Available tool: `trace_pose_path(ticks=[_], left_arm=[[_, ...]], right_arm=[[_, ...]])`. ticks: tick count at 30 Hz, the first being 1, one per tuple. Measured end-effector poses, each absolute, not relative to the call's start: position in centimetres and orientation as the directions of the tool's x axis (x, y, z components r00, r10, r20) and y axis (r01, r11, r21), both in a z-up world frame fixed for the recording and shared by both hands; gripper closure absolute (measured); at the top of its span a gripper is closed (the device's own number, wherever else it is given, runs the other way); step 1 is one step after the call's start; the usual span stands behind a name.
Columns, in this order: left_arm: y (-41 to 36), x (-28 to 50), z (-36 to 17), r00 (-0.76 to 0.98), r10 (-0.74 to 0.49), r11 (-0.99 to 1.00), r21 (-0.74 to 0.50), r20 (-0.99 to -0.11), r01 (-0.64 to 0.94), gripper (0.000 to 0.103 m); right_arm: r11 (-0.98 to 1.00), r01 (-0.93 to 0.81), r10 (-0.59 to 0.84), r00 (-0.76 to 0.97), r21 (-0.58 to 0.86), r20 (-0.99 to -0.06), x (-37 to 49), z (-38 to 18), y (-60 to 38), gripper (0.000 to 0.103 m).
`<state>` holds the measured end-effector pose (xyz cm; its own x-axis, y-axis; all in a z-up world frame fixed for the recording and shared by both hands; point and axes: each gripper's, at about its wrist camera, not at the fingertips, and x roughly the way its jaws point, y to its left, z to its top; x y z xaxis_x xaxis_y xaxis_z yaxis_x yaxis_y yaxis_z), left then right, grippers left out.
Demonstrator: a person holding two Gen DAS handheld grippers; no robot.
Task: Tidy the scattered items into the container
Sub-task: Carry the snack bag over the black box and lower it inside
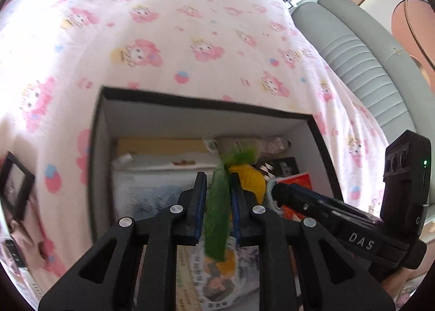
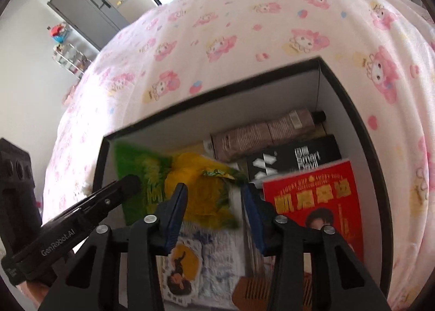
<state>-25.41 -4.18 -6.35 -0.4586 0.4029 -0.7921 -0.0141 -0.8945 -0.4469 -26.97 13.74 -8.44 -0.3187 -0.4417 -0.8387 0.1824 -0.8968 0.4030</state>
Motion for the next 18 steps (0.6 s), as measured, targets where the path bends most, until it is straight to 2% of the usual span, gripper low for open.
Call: trace_pose_path(ticks=[4,6,10,13,18], left_arm=[[-3.5,-24.7,-6.3,-0.482,0.368,-0.908,-0.418,-0.795,-0.003,0.088],[-3.8,-24.2,-6.3,-0.477,0.367,-0.904,-0.426,-0.798,0.018,0.088],[-4.4,-24.4,-7.9,-0.377,0.402,-0.887,-0.457,-0.834,0.068,0.088],[-4.0,-24.5,-8.7,-0.358,0.407,-0.885,-0.461,-0.840,0.074,0.088],[-3.7,-24.2,-7.8,-0.421,0.331,-0.917,-0.393,-0.845,0.069,0.088]], right_arm=[[-0.906,0.184,-0.421,-0.309,0.381,-0.853,-26.1,-8.8,14.2,0.066],[-0.906,0.207,-0.415,-0.277,0.368,-0.866,-26.0,-9.1,13.8,0.071],[-0.866,0.265,-0.472,-0.155,0.424,-0.868,-26.3,-10.0,12.0,0.073],[-0.879,0.264,-0.435,-0.100,0.397,-0.895,-28.0,-11.3,10.7,0.073],[-0.884,0.250,-0.437,-0.147,0.394,-0.887,-30.0,-11.2,9.7,0.073]])
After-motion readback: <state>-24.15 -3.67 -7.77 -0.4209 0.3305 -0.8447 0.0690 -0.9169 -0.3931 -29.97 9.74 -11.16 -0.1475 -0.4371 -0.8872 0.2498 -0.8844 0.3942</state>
